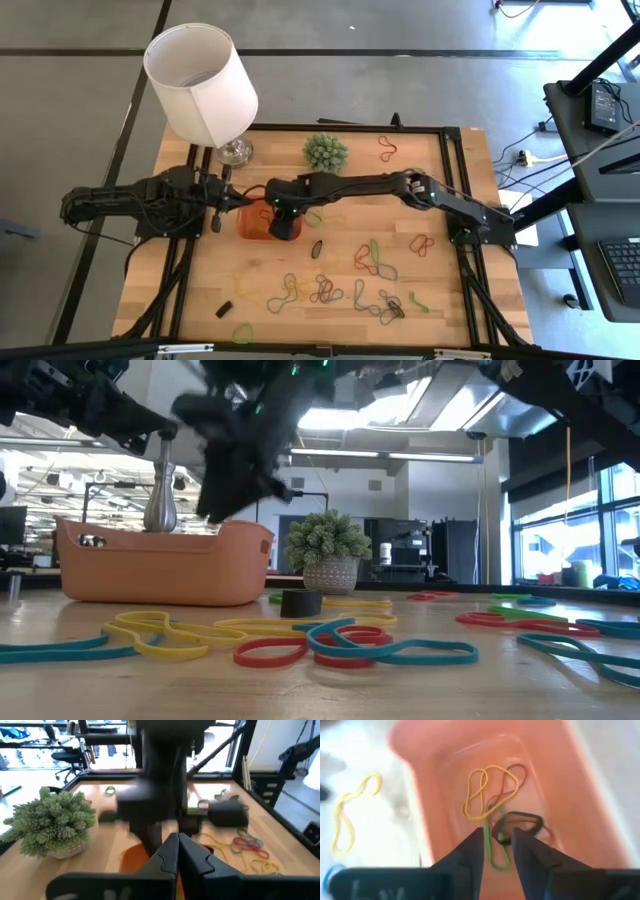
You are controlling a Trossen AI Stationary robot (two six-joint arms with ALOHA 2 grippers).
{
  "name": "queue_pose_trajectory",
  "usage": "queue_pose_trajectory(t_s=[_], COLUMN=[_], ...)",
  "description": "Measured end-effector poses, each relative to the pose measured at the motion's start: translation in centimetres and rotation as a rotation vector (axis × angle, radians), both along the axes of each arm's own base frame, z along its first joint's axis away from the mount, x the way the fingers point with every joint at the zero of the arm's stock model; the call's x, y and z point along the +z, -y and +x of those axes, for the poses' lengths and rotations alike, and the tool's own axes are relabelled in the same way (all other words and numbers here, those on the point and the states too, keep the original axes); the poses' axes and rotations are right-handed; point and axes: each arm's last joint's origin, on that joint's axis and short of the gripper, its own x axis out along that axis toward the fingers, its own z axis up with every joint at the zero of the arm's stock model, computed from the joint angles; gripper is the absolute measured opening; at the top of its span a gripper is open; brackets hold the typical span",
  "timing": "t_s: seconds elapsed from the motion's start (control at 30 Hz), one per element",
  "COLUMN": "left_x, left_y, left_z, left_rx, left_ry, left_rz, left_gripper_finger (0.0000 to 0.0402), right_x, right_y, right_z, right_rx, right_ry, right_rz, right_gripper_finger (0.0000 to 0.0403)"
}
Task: Pick and place rubber bands into bin
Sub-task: Put the green rubber band into the orange bin
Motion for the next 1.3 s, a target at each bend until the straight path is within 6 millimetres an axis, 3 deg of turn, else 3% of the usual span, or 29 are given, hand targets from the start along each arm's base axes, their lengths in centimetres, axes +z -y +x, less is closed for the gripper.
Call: queue_pose_trajectory(t_s=[0.2,0.33,0.43,0.57,0.77,0.97,1.13,1.3], left_x=[0.3,0.8,1.2,1.7,2.9,4.4,5.6,5.6], left_y=[0.1,0.6,1.0,1.9,4.3,7.7,10.9,14.0], left_z=[0.3,0.8,1.7,3.2,6.4,9.5,11.8,13.6], left_rx=[-0.013,-0.053,-0.038,-0.008,0.017,0.123,0.205,0.310], left_ry=[-0.032,-0.101,-0.150,-0.218,-0.326,-0.510,-0.667,-0.804], left_rz=[-0.010,-0.020,-0.030,-0.020,-0.048,-0.067,-0.146,-0.226], left_gripper_finger=[0.0002,0.0002,0.0002,0.0002,0.0002,0.0002,0.0002,0.0002], right_x=[4.4,6.2,5.3,4.5,2.5,0.6,-1.2,-2.6], right_y=[-1.2,-1.8,-1.8,-2.3,-3.6,-4.0,-3.7,-3.2], right_z=[-1.9,-4.1,-6.3,-10.4,-18.6,-25.9,-29.9,-32.5], right_rx=[0.080,0.111,0.096,0.040,-0.038,-0.084,-0.108,-0.109], right_ry=[0.033,0.036,0.006,0.112,0.234,0.213,0.209,0.222], right_rz=[-0.131,-0.177,-0.171,-0.124,-0.005,0.067,0.052,0.055], right_gripper_finger=[0.0016,0.0013,0.0012,0.0004,0.0010,0.0004,0.0009,0.0010])
